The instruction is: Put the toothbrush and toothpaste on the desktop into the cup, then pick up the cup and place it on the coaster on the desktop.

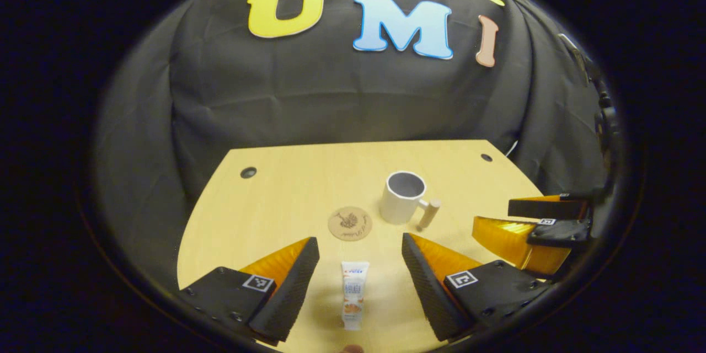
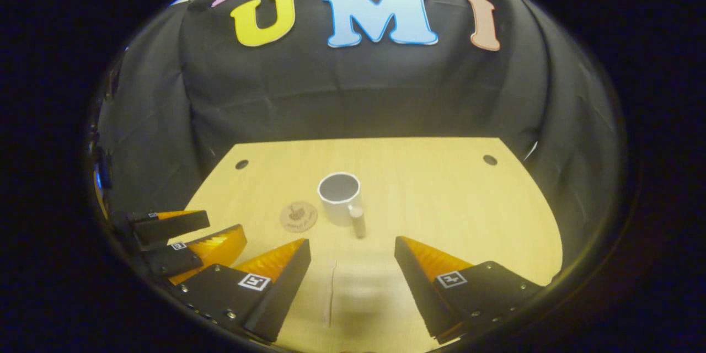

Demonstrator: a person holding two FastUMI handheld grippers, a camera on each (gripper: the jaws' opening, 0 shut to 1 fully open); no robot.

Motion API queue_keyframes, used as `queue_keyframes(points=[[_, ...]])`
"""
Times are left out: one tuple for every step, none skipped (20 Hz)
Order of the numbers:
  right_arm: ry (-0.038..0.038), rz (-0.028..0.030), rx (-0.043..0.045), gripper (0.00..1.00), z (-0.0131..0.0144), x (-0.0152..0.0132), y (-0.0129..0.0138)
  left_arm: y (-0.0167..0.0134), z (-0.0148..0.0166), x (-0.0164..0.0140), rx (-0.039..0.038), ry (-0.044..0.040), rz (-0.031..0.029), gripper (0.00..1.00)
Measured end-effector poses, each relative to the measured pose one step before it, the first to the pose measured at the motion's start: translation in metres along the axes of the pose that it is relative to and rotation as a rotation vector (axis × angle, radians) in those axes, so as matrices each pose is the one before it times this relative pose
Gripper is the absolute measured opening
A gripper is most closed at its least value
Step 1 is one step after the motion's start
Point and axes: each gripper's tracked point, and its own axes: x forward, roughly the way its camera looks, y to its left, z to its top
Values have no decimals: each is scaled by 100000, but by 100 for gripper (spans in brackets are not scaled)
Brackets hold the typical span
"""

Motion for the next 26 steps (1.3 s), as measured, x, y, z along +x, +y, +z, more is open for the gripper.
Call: queue_keyframes(points=[[4573, 956, 477, 93, -1009, 515, 305, 181, -1167, 512, 273, 3361, 180, 97], [3372, 898, 726, 93, -637, 292, 147, -3, -1042, 419, 75, 2608, -284, 98], [3415, 848, 527, 93, -1021, 611, 123, -147, -841, 485, 101, 2770, -792, 98], [3274, 292, 214, 93, -959, 614, 129, -129, -883, 477, 438, 2911, -464, 97], [3288, 169, -107, 93, -685, 670, 61, -118, -532, 643, 694, 2560, -91, 97], [3196, 192, -409, 93, -716, 759, 118, 202, -882, 708, 597, 2441, 107, 98], [3201, -131, -543, 93, -653, 614, 33, 149, -713, 704, 330, 2431, -18, 98], [3223, -531, -631, 93, -663, 704, 18, 97, -913, 595, -159, 2602, -287, 98], [3511, -1346, -487, 93, -704, 578, -121, 52, -599, 424, -745, 2750, -501, 98], [3523, -255, -276, 93, -766, 468, 113, -36, -798, 342, -1041, 2985, -761, 98], [3149, 557, 93, 93, -529, 427, 258, 40, -647, 391, -1042, 3711, -246, 98], [2747, 891, 332, 93, -594, 619, 339, 311, -943, 476, -697, 3898, 345, 98], [2248, 450, 266, 93, -344, 397, 171, 362, -608, 442, -351, 2873, 608, 100], [1648, 136, 189, 93, -305, 596, 151, 308, -502, 420, -3, 2491, 532, 99], [1954, -35, -317, 93, -312, 425, 78, 199, -347, 540, 193, 2323, 677, 99], [2228, -348, -916, 93, -528, 636, 41, 180, -502, 508, 250, 2109, 506, 99], [2626, -424, -1007, 93, -441, 547, -1, 148, -408, 500, 173, 2212, 221, 99], [2439, -37, -676, 94, -499, 577, 116, 180, -450, 634, 82, 2171, 1, 99], [2040, 28, -341, 94, -298, 333, 158, 89, -428, 334, 157, 2214, -30, 99], [1928, 0, -456, 94, -517, 457, 127, 84, -343, 463, 365, 1960, 142, 99], [1805, -246, -671, 94, -372, 279, 39, 188, -258, 330, 587, 1961, 725, 99], [1155, -595, -557, 94, -242, 365, 54, 185, -354, 370, 449, 1776, 542, 99], [950, -903, -730, 94, -146, 230, -72, 169, -198, 340, 71, 1160, 560, 98], [784, -797, -742, 94, -195, 208, -22, 81, -157, 209, -259, 1053, 377, 98], [922, -1033, -549, 94, -104, 117, -164, 101, -176, 159, -525, 1201, 192, 98], [956, -1142, -523, 93, -185, 203, -143, -54, -218, 257, -591, 1162, 61, 99]])
